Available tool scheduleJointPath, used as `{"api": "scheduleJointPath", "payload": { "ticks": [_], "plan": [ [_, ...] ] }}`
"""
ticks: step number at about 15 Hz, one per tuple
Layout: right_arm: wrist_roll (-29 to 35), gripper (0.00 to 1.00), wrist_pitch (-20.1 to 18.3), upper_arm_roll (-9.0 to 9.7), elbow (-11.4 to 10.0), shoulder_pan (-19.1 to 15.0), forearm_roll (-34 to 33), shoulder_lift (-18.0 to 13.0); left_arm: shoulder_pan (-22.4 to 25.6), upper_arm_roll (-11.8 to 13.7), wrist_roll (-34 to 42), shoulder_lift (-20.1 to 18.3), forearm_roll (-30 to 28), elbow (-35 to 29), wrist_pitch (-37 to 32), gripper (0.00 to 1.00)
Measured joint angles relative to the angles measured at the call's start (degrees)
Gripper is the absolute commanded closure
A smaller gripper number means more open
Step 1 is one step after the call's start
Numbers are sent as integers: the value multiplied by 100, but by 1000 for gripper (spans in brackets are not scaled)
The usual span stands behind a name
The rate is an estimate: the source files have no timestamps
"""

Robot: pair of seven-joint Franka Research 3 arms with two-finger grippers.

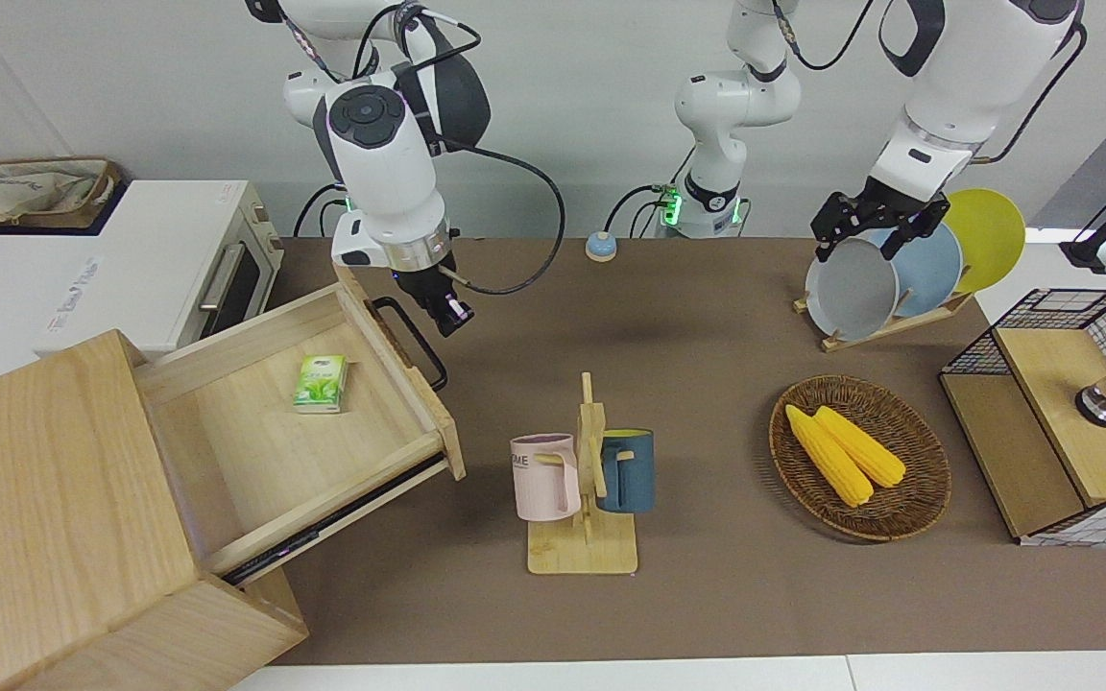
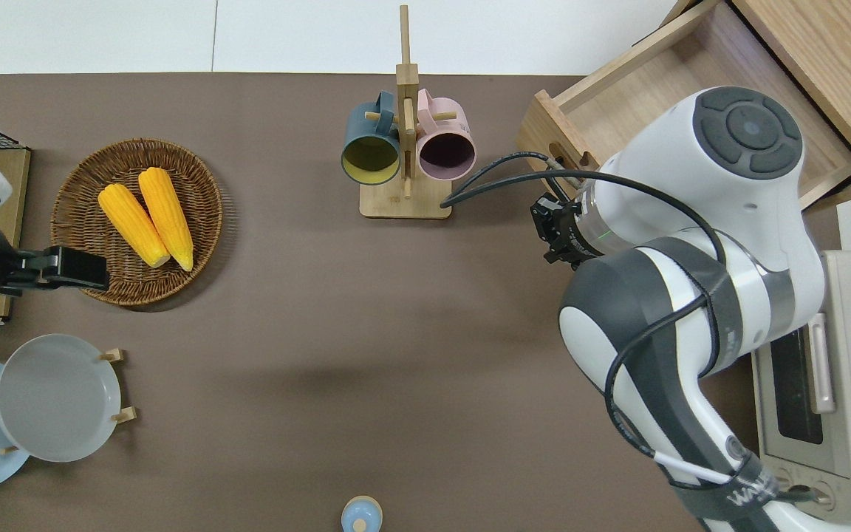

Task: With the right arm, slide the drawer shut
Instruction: 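Push the drawer front away from the robot with the right gripper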

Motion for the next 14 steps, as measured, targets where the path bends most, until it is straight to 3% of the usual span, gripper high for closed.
{"api": "scheduleJointPath", "payload": {
  "ticks": [6, 14],
  "plan": [
    [409, 1000, -1, 487, 65, -16, -16, 40, 0, 0, 0, 0, 0, 0, 0, 5],
    [319, 1000, -1, 491, 84, -285, -417, 45, 0, 0, 0, 0, 0, 0, 0, 5]
  ]
}}
